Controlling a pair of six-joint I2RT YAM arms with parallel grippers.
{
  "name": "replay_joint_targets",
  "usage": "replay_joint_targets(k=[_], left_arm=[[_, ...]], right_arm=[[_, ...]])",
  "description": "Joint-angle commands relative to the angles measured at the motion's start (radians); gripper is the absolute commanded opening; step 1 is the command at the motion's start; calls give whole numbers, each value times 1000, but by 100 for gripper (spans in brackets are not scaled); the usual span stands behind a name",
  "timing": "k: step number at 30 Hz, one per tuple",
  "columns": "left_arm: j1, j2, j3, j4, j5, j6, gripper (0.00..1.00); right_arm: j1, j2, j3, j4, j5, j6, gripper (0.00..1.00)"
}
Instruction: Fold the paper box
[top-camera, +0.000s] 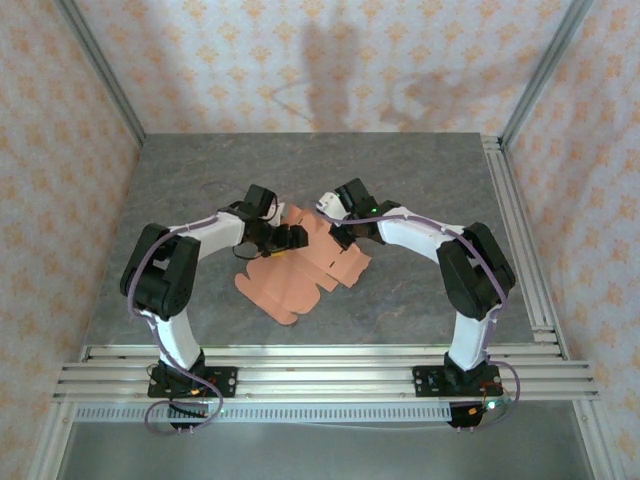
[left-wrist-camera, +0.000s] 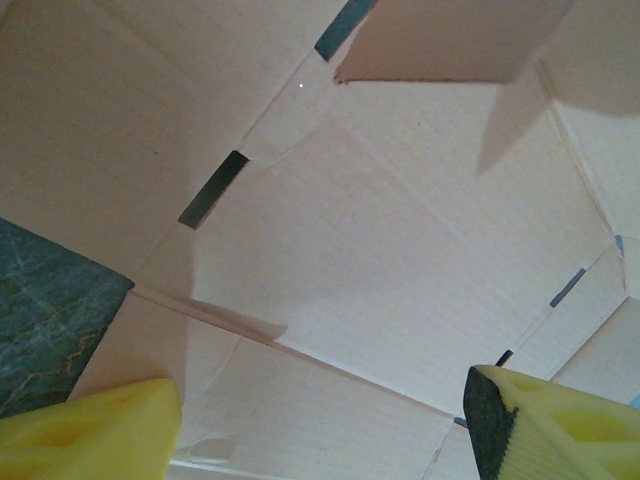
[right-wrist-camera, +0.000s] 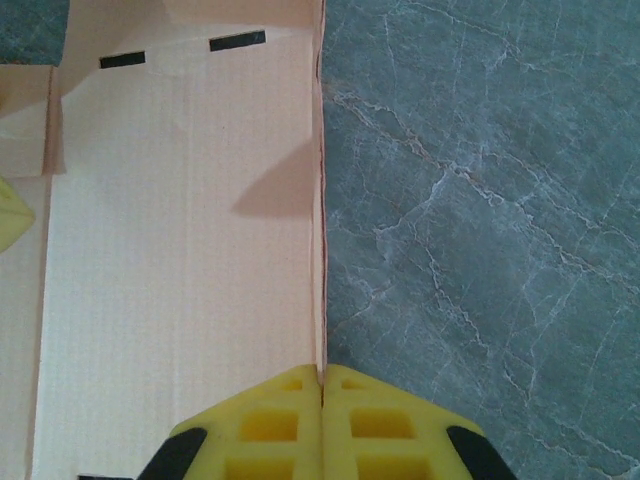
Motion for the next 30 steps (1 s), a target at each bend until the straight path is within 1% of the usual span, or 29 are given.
replay_joint_targets(k=[1,3,8,11,14,16,18,20,23,27,29,30], left_arm=[[-10,-109,-29,37,-71,-23,76],[-10,-188,-42,42,-98,-29,77],[-10,-376,-80,31,-171,-34,81],[-21,-406,-122,24,-188,-69,81],[-71,-409,-198,97,-203,-133,80],[-96,-391,-237,154,-204,-181,77],[-117,-358,-257,204,-201,-223,71],[-130,-307,-261,232,-205,-261,65],[-138,-240,-265,281,-194,-294,54],[-139,-178,-252,275,-216,-308,44],[-140,-145,-231,233,-230,-301,40],[-141,-129,-226,217,-236,-301,39]], right_arm=[[-27,38,54,-50,-41,68,0],[-46,65,89,-101,-83,92,0],[-67,95,128,-154,-117,122,1],[-77,100,140,-178,-106,168,1],[-76,69,98,-157,-112,218,2],[-76,47,64,-144,-117,267,2],[-76,29,40,-147,-103,319,3],[-76,9,5,-137,-72,380,3],[-76,-23,-53,-105,-79,418,4],[-76,-44,-95,-69,-93,442,5],[-77,-47,-105,-52,-104,444,9],[-79,-45,-105,-48,-104,446,12]])
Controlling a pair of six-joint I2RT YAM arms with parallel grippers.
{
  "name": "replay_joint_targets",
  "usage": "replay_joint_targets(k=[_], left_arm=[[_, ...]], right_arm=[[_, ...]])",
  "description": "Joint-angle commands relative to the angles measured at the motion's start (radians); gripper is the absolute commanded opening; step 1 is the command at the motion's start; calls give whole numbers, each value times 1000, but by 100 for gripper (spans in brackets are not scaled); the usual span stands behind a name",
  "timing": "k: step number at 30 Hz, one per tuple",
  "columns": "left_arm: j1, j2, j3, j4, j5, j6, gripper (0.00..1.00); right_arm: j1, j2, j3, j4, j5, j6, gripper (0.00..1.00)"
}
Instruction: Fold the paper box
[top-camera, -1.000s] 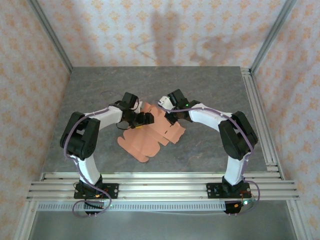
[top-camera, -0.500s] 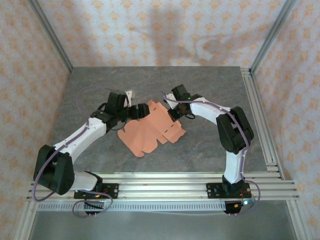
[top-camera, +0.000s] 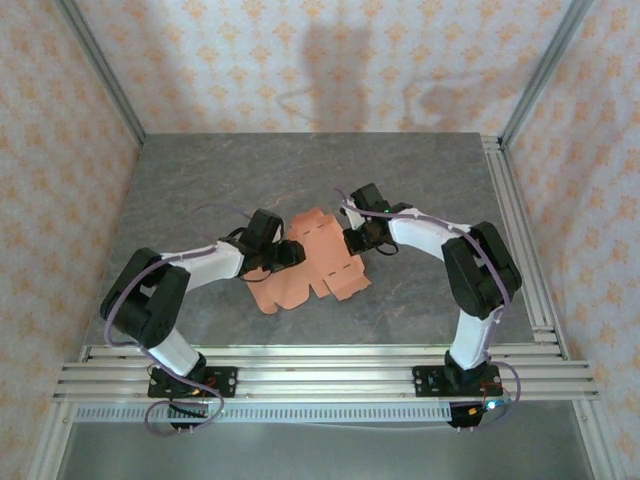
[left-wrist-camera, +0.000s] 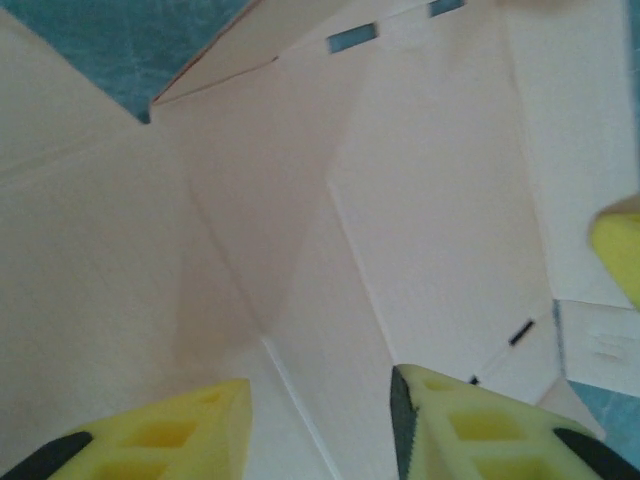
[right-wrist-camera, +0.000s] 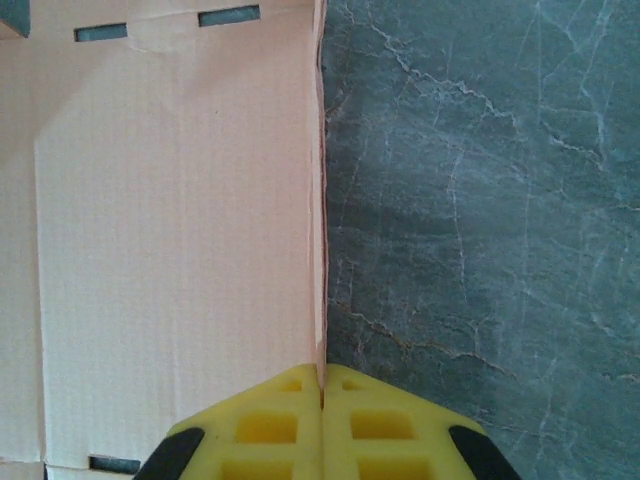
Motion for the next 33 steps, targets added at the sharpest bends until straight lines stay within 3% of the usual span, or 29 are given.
replay_joint_targets(k=[1,4,8,15,18,23,27,33], left_arm=[[-8,47,34,-33,-53,-18,38],[-9,84,40,-76,-76,-11,35],[-8,101,35,-97,-103,-5,34],[-9,94,40,-120,-113,2,34],[-9,86,42,-115,-103,-3,36],[-9,22,41,-120,-99,-9,50],[-8,-84,62,-181,-144,-4,73],[14,-165,181,-321,-208,63,83]], right_arm=[[-5,-23,-18,36,-3,38,16],[-15,-6,-8,42,-24,38,24],[-24,14,7,47,-34,18,23],[-26,0,11,38,-35,-8,2],[-23,-10,2,42,-22,-23,0],[-6,-23,4,29,39,-70,0],[18,-25,31,2,119,-130,0],[26,-35,66,-39,115,-240,0]])
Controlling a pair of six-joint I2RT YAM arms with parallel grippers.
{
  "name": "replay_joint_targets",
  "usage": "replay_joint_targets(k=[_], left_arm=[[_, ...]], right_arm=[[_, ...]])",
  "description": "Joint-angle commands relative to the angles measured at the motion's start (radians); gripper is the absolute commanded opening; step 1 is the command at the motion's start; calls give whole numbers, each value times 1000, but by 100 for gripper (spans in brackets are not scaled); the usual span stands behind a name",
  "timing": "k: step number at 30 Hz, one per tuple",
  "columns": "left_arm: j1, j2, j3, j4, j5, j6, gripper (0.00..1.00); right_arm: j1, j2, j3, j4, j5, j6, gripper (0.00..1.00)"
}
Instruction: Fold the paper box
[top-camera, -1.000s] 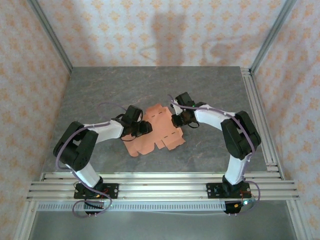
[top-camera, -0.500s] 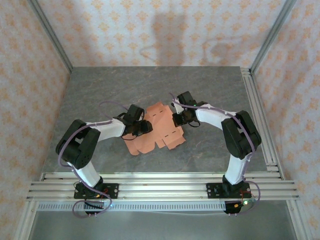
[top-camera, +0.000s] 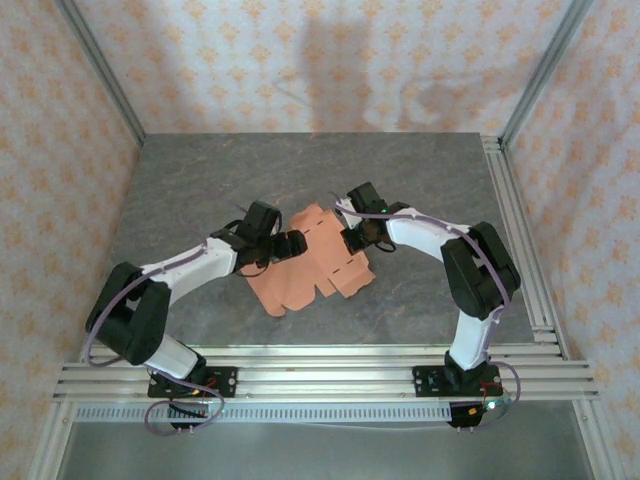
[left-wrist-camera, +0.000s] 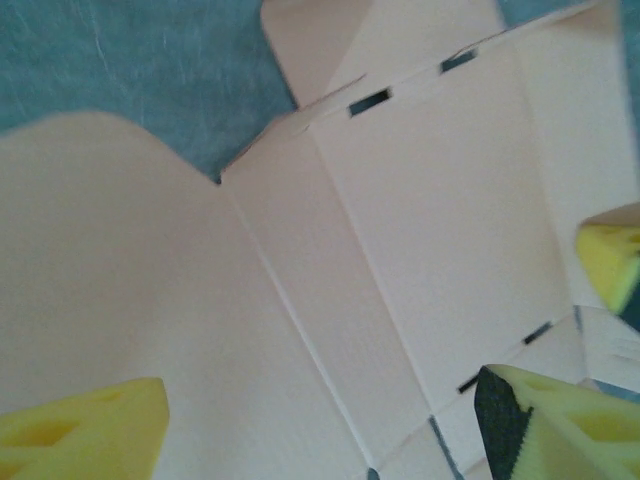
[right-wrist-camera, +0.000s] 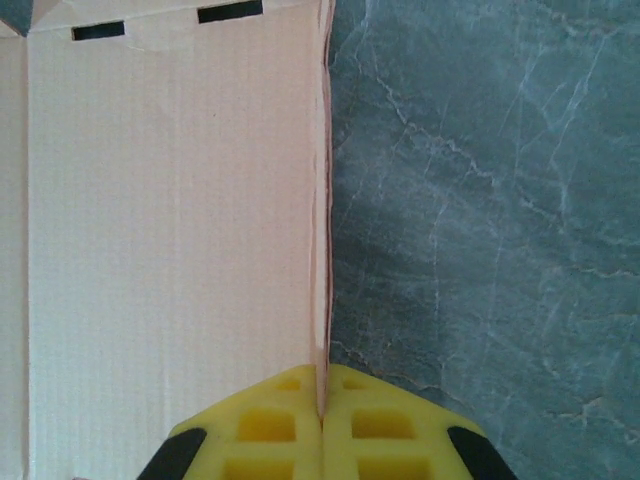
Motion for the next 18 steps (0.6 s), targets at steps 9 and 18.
replay_joint_targets(k=[9,18], left_arm=[[211,68,266,-145,-13,125,84],[307,338,536,-185,46,145,84]], right_arm=[[67,-97,-47,117,282,-336,0],[128,-137,-112,268,482,-473,0]])
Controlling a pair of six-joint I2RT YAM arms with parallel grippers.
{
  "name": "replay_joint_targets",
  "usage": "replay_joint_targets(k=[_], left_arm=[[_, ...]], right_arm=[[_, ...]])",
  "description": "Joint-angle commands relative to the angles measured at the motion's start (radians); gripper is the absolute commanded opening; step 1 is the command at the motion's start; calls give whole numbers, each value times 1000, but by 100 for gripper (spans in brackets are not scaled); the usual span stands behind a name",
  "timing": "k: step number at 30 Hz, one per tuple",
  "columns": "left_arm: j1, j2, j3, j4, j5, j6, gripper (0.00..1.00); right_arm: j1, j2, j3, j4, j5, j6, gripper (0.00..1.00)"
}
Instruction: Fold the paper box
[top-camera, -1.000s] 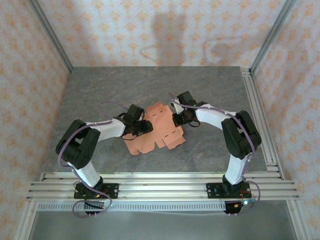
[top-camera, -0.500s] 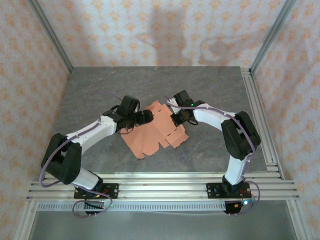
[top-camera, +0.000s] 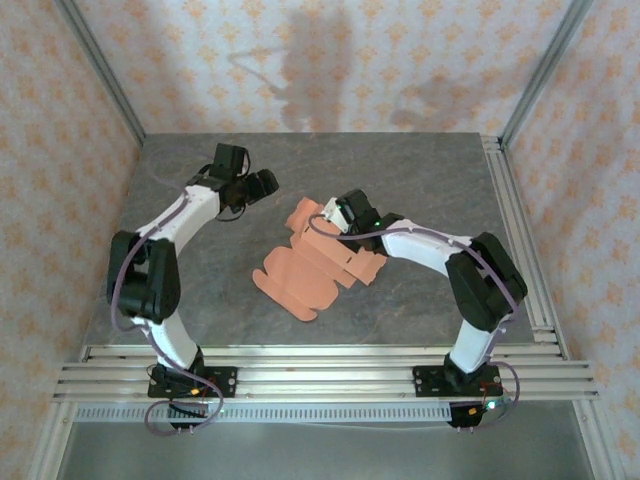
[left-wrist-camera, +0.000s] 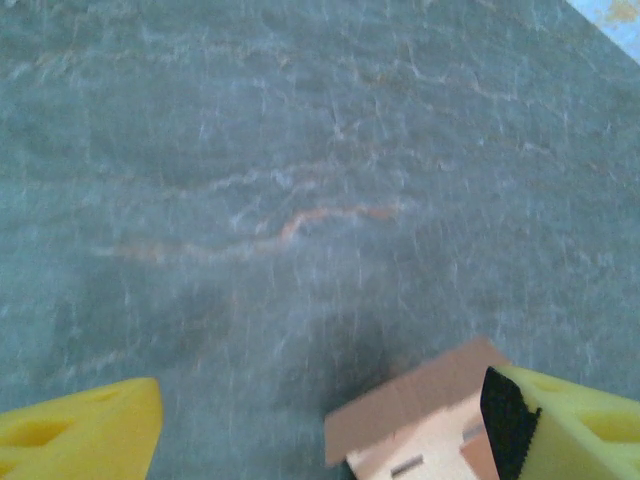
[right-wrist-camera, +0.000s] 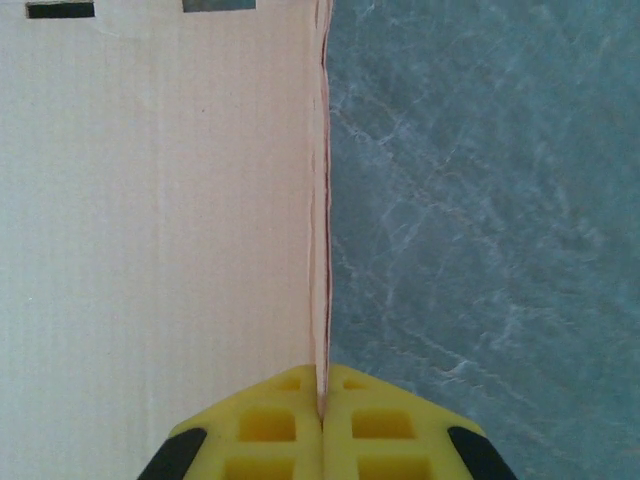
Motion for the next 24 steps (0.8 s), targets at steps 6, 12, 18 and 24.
replay_joint_targets(k=[6,12,18,24], left_arm=[[23,95,66,-48,44,49,84],[25,71,-21,46,38,84,84],[26,79,-66,136,72,89,83],[24,170,-33,191,232,116,68]], right_arm=[[32,-86,-86,163,182,-124,0],[90,-92,-156,299,350,-277,0],[136,-141,-192,334,407,-350,0],[172,-162,-231,392,445,-416,0]])
